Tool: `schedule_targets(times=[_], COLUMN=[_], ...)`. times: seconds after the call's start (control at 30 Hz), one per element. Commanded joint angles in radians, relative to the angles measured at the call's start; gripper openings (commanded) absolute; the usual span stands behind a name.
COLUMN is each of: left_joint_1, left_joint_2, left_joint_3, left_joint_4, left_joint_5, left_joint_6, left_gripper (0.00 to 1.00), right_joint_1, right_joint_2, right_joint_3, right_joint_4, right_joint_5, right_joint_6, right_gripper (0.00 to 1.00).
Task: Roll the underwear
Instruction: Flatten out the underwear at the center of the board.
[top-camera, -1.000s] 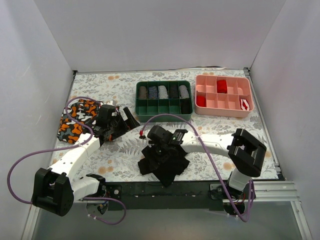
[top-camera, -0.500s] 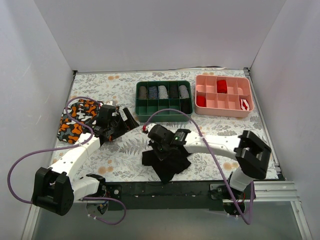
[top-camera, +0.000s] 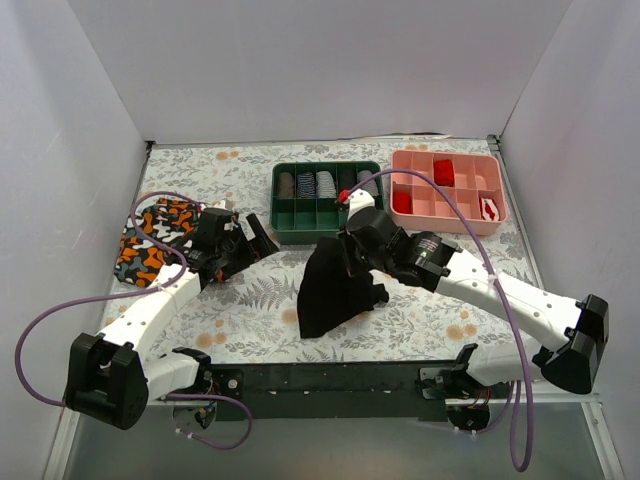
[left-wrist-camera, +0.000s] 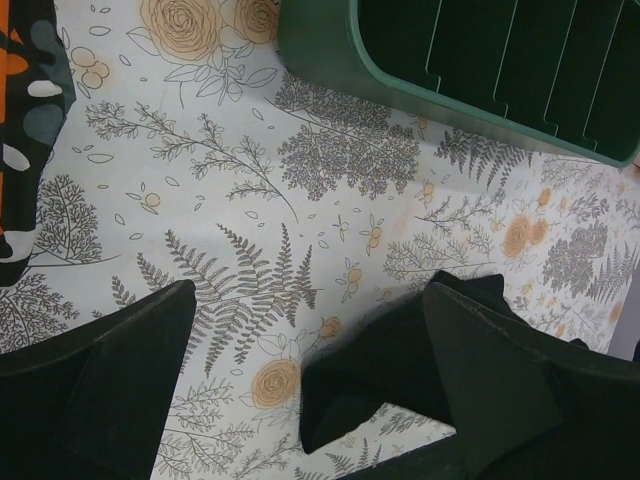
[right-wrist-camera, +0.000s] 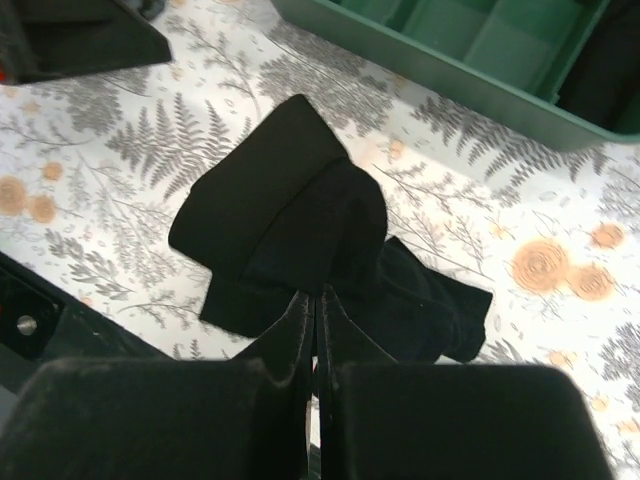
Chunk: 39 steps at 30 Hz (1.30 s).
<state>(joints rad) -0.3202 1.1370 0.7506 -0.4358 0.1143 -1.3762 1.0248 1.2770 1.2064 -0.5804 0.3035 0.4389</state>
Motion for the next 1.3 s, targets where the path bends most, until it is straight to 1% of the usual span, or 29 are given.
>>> schedule_targets(times=[0.0, 0.07, 0.2, 0.33, 0.4, 0.47, 0.5, 0.53, 0.57, 0.6, 0.7, 0.73, 0.77, 0.83, 1.0, 1.1, 1.17, 1.27], left_joint_1=[-0.003, -0.003, -0.003, -0.003, -0.003, -0.003, -0.003, -0.003, -0.003, -0.003, -0.003, -0.003, -0.003, -0.003, -0.003, -0.003, -0.003, -0.003], left_joint_2=[-0.023, -0.029, -0.033, -0.023, -0.014, -0.010, -0.006, -0.005, -0.002, 0.000, -0.008, -0.011, -0.017, -0.023, -0.040, -0.051, -0.056, -0.066], left_joint_3=[0.030, 0.030, 0.033, 0.038, 0.039, 0.042, 0.044, 0.047, 0.049, 0.052, 0.064, 0.064, 0.066, 0.070, 0.072, 0.067, 0.070, 0.070], left_joint_4=[0.003, 0.005, 0.005, 0.012, 0.017, 0.025, 0.025, 0.026, 0.026, 0.025, 0.005, 0.000, -0.009, -0.023, -0.072, -0.084, -0.098, -0.100], left_joint_5=[0.016, 0.025, 0.033, 0.048, 0.056, 0.062, 0.062, 0.062, 0.059, 0.055, 0.024, 0.018, 0.009, -0.024, -0.087, -0.102, -0.154, -0.171], left_joint_6=[0.006, 0.008, 0.008, 0.006, 0.006, 0.006, 0.006, 0.005, 0.005, 0.005, -0.001, -0.004, -0.006, -0.011, -0.035, -0.050, -0.061, -0.070], left_gripper=[0.98, 0.98, 0.98, 0.98, 0.98, 0.98, 0.98, 0.98, 0.98, 0.98, 0.98, 0.98, 0.98, 0.98, 0.98, 0.98, 0.98, 0.98], right_joint_1=[-0.025, -0.054, -0.127, -0.146, -0.147, -0.146, -0.146, -0.146, -0.140, -0.135, -0.089, -0.072, -0.037, -0.005, 0.057, 0.077, 0.096, 0.118], right_joint_2=[-0.045, -0.070, -0.129, -0.183, -0.180, -0.156, -0.153, -0.143, -0.139, -0.134, -0.076, -0.033, -0.010, 0.062, 0.201, 0.228, 0.231, 0.232], right_joint_3=[0.038, 0.062, 0.102, 0.151, 0.174, 0.176, 0.142, 0.121, 0.096, 0.041, -0.020, -0.053, -0.063, -0.068, -0.010, 0.047, 0.100, 0.151], right_joint_4=[-0.102, -0.159, -0.213, -0.263, -0.280, -0.288, -0.251, -0.230, -0.201, -0.143, -0.070, -0.012, 0.014, 0.065, 0.077, 0.070, 0.067, 0.051], right_joint_5=[0.083, 0.121, 0.166, 0.209, 0.181, 0.119, 0.044, 0.007, -0.029, -0.096, -0.191, -0.205, -0.220, -0.245, -0.248, -0.241, -0.239, -0.230], right_joint_6=[0.038, 0.067, 0.078, 0.061, 0.041, 0.056, 0.064, 0.072, 0.081, 0.090, 0.122, 0.138, 0.145, 0.158, 0.161, 0.138, 0.123, 0.106], right_gripper=[0.01, 0.01, 0.01, 0.01, 0.01, 0.01, 0.01, 0.01, 0.01, 0.01, 0.01, 0.01, 0.01, 0.01, 0.01, 0.01, 0.01, 0.01])
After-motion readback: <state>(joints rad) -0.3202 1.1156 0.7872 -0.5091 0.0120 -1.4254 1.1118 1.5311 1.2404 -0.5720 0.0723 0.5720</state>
